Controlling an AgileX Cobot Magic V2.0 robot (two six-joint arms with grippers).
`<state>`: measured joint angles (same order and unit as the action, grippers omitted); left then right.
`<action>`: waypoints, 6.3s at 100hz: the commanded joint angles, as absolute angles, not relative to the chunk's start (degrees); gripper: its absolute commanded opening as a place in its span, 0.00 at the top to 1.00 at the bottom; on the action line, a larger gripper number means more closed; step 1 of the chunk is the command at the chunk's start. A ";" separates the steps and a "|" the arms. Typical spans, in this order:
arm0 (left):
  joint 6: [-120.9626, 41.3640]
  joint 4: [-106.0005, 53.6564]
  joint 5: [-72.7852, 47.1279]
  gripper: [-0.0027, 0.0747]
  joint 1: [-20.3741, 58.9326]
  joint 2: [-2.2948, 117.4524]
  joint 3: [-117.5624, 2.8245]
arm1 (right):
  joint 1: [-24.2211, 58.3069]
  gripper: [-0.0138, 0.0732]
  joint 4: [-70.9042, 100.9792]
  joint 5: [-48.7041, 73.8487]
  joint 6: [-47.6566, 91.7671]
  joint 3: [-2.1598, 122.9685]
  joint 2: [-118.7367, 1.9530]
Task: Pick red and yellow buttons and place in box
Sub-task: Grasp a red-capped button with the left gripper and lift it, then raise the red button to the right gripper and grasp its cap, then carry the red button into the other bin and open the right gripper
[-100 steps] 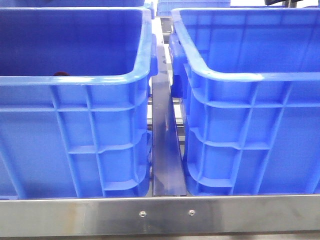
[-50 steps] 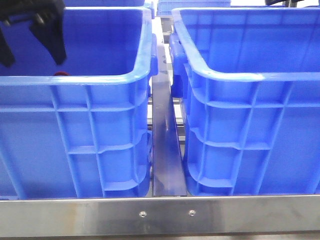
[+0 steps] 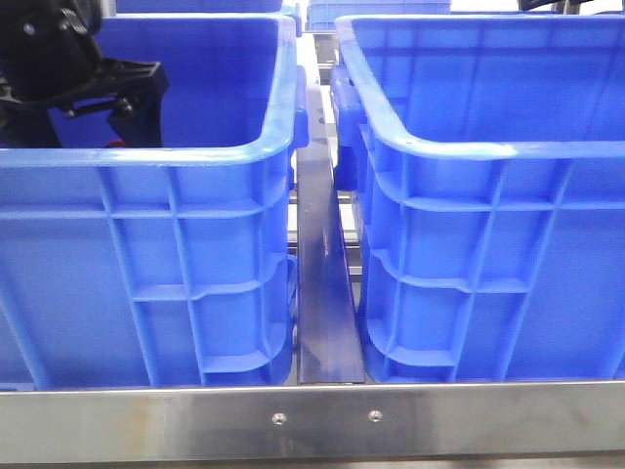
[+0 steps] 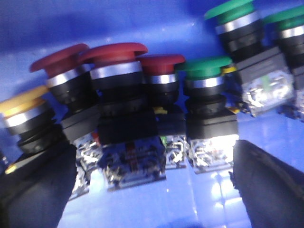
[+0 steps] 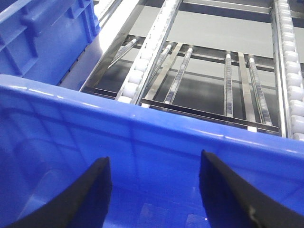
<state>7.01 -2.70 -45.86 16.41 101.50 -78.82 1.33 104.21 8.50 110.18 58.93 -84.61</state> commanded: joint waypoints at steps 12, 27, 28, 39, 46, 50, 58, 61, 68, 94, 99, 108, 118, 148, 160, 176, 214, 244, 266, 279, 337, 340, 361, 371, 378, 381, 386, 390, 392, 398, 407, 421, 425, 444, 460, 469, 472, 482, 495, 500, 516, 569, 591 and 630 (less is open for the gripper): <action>7.57 -3.13 -40.87 0.17 16.73 99.96 -80.75 | 0.93 0.34 108.75 10.03 110.44 60.32 -82.15; 7.57 -3.13 -40.84 0.17 16.73 100.71 -80.75 | 0.93 0.34 108.75 9.94 110.44 60.32 -82.15; 7.57 -3.13 -40.84 0.17 16.73 100.71 -80.75 | 0.93 0.34 108.75 9.94 110.44 60.32 -82.15; 7.57 -3.13 -40.84 0.20 16.73 100.71 -80.75 | 0.93 0.34 108.75 9.94 110.44 60.32 -82.15; 7.57 -3.37 -41.09 0.29 16.62 100.71 -80.75 | 0.93 0.34 108.75 9.94 110.44 60.32 -82.15; 7.57 -3.37 -41.22 0.39 16.53 100.71 -80.75 | 0.93 0.34 108.75 9.94 110.44 60.32 -82.15; 7.57 -3.37 -41.22 0.54 16.39 100.71 -80.75 | 0.93 0.34 108.75 10.01 110.44 60.32 -82.15; 7.57 -3.37 -41.22 0.61 16.28 100.71 -80.75 | 0.93 0.34 108.75 10.01 110.44 60.32 -82.15; 7.57 -3.37 -41.22 0.73 16.28 100.71 -80.75 | 0.93 0.34 108.75 10.01 110.44 60.32 -82.15; 5.53 -3.23 -41.22 0.87 16.58 99.57 -80.75 | 0.93 0.34 108.75 10.06 110.44 60.32 -82.15; 4.83 -3.35 -40.83 0.87 17.21 98.30 -80.75 | 0.93 0.34 108.75 10.19 110.44 60.32 -82.15; 1.22 -5.39 -40.83 0.87 18.93 95.34 -80.75 | 0.93 0.34 108.75 10.24 110.44 60.32 -82.15; -2.30 -8.40 -40.53 0.87 20.50 91.92 -80.75 | 0.93 0.34 108.75 10.31 110.44 60.32 -82.15; -21.39 -27.26 -44.59 0.87 22.48 84.25 -80.75 | 0.93 0.34 108.75 11.48 110.44 60.32 -82.15; -30.39 -39.02 -46.31 0.87 22.48 83.75 -80.75 | 0.93 0.34 108.75 13.79 110.39 60.32 -82.15; -41.94 -53.81 -50.74 0.87 22.48 83.75 -80.75 | 0.93 0.34 108.75 19.20 109.21 60.32 -82.10; -44.83 -55.70 -56.34 0.87 22.48 84.54 -80.75 | 0.93 0.34 108.12 44.09 83.72 60.32 -81.96; -44.83 -55.70 -55.47 0.87 22.36 84.65 -80.75 | 0.93 0.18 103.54 57.44 64.19 60.32 -81.96; -44.83 -55.70 -54.99 0.87 22.36 84.65 -80.75 | 5.41 0.18 103.23 58.32 61.12 60.32 -82.61; -44.83 -55.70 -54.99 0.87 22.36 84.65 -80.75 | 9.14 0.18 103.93 55.92 61.17 60.51 -83.58; -45.09 -55.91 -56.11 0.87 22.36 84.65 -80.75 | 10.98 0.50 104.97 54.18 61.17 60.51 -84.51; -45.09 -55.91 -56.09 0.87 22.36 84.65 -80.75 | 10.98 0.55 104.97 54.31 61.17 60.51 -84.51; -45.35 -55.91 -55.84 0.64 22.36 84.65 -80.75 | 10.98 0.61 104.97 54.55 61.17 60.51 -84.51; -45.35 -55.91 -56.06 0.38 22.36 84.65 -80.75 | 10.98 0.61 104.97 54.55 61.17 60.51 -84.51; -45.35 -55.91 -56.06 0.26 22.36 84.65 -80.75 | 10.70 0.61 105.04 54.15 61.33 60.51 -84.45; -45.35 -55.91 -56.15 0.24 22.36 84.65 -80.75 | 10.41 0.61 105.05 53.68 61.77 60.59 -84.45; -45.35 -55.91 -56.34 0.23 22.36 84.65 -80.75 | 9.42 0.61 105.22 52.60 63.05 60.85 -84.23; -45.35 -56.03 -56.49 0.23 22.36 84.65 -80.75 | 8.19 0.61 105.22 51.98 64.40 61.28 -84.21; -45.35 -56.03 -56.49 0.23 22.36 84.65 -80.75 | 7.45 0.61 105.22 51.78 64.86 61.45 -84.20; -45.35 -56.03 -56.78 0.23 22.36 84.65 -80.75 | 4.96 0.61 105.22 51.13 67.02 62.34 -84.14; -45.35 -56.03 -57.25 0.23 22.36 84.65 -80.75 | 1.26 0.61 105.12 50.92 69.65 63.26 -84.14; -45.35 -56.03 -57.39 0.23 22.36 84.65 -80.75 | -5.41 0.61 103.27 50.85 79.38 63.37 -84.14; -45.35 -56.03 -57.39 0.23 22.36 84.65 -80.75 | -7.61 0.61 101.85 50.22 82.89 63.25 -84.14; -45.35 -56.03 -57.39 0.23 22.36 84.65 -80.75 | -12.23 0.61 93.61 37.88 93.66 63.17 -84.14; -45.35 -56.03 -57.39 0.23 22.36 84.65 -80.75 | -12.23 0.61 91.00 23.04 96.99 61.73 -84.98; -45.35 -56.03 -57.28 0.23 22.36 84.65 -80.75 | -12.23 0.61 91.41 18.26 96.99 60.86 -86.93; -45.35 -56.03 -57.16 0.23 22.36 84.65 -80.75 | -12.23 0.61 91.53 17.29 96.99 60.79 -87.84; -45.35 -56.03 -57.16 0.23 22.36 84.65 -80.75 | -12.23 0.61 91.70 16.17 96.99 61.16 -91.39; -45.35 -56.03 -56.65 0.23 22.36 84.65 -80.75 | -12.23 0.61 92.74 15.98 96.99 62.47 -95.76; -45.35 -56.03 -56.24 0.23 22.36 84.65 -80.75 | -12.23 0.61 93.20 16.04 96.99 63.28 -97.34; -45.35 -56.03 -56.12 0.23 22.36 84.65 -80.75 | -12.23 0.61 94.88 16.62 96.99 65.39 -100.35; -45.35 -56.12 -55.26 0.23 22.36 84.65 -80.75 | -12.23 0.24 96.36 15.34 96.99 65.49 -99.05; -44.71 -53.53 -53.70 0.24 22.36 84.65 -80.75 | -12.23 0.24 96.36 14.48 96.94 62.29 -93.29; -21.56 -30.35 -44.03 0.90 22.36 83.07 -79.10 | -12.23 0.92 96.38 15.11 96.94 46.58 -73.25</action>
<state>-27.48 -32.67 -48.26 22.05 86.28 -78.52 -11.86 95.05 13.59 96.41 48.19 -79.27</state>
